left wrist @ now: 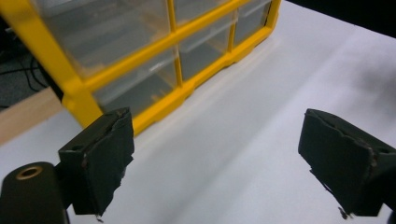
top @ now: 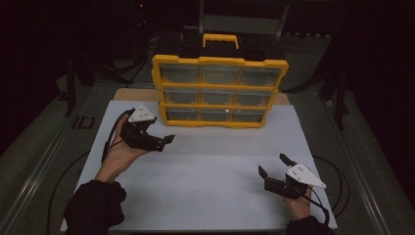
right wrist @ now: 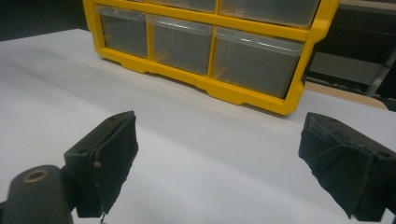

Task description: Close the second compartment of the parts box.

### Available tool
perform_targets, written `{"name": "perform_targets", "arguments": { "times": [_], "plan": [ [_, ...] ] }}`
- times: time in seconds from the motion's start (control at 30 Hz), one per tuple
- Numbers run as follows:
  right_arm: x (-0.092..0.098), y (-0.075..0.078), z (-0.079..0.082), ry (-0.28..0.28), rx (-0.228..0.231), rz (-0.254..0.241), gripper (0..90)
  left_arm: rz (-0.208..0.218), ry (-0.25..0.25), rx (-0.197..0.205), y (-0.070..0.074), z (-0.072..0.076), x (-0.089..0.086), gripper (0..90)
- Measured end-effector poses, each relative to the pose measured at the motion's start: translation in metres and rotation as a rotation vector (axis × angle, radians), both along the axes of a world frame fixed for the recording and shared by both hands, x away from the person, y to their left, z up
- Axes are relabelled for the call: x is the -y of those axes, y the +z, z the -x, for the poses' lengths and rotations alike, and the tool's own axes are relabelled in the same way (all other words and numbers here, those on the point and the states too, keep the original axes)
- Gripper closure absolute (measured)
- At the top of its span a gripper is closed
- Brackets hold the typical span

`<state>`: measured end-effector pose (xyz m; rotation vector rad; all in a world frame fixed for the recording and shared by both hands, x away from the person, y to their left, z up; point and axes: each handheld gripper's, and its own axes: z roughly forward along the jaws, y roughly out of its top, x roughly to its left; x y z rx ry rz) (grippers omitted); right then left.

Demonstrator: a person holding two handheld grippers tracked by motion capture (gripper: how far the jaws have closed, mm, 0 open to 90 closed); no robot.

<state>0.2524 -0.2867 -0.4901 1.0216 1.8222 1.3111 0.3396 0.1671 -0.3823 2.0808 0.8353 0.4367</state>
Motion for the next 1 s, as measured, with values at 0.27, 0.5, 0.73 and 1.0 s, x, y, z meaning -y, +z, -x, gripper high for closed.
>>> {"name": "perform_targets", "arguments": {
  "times": [0.27,0.5,0.73,1.0],
  "plan": [
    [-0.001,0.0,0.0,0.0,0.0,-0.002,11.4,-0.029,-0.001,0.019,-0.032,0.027,-0.018,3.8],
    [-0.002,-0.001,0.0,0.003,-0.004,0.001,11.4,0.043,0.031,0.035,-0.058,0.048,-0.03,1.0],
    [-0.003,-0.001,0.0,0.005,-0.004,0.001,11.4,0.08,0.06,0.076,-0.08,0.065,-0.035,0.8],
    [-0.005,-0.001,0.001,0.013,-0.003,0.003,11.4,0.131,0.107,0.114,-0.092,0.078,-0.048,0.6]
  ]
}}
